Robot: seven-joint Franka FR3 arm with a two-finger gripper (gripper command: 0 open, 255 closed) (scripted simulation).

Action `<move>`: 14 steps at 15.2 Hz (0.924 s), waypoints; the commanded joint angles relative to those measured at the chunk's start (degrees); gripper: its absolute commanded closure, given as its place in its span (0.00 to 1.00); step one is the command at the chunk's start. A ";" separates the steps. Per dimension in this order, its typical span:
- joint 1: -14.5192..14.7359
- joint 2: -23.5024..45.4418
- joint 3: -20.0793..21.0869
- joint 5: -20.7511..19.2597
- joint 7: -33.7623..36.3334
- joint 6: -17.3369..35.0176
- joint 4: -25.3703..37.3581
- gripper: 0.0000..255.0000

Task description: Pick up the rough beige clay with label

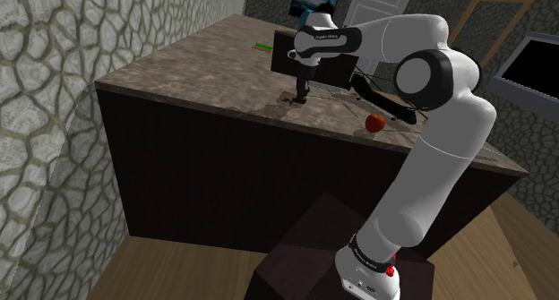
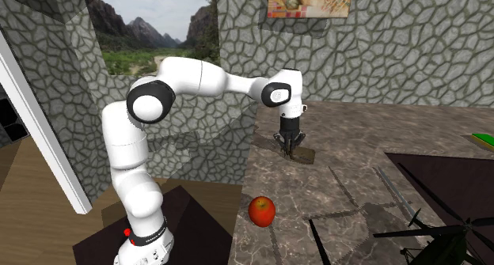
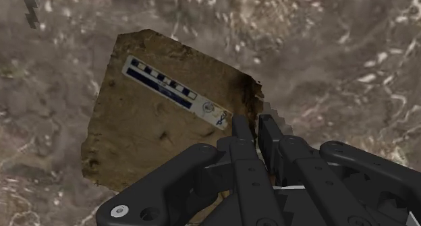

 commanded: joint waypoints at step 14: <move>-0.04 -0.21 -0.05 0.03 -0.50 -6.06 5.89 1.00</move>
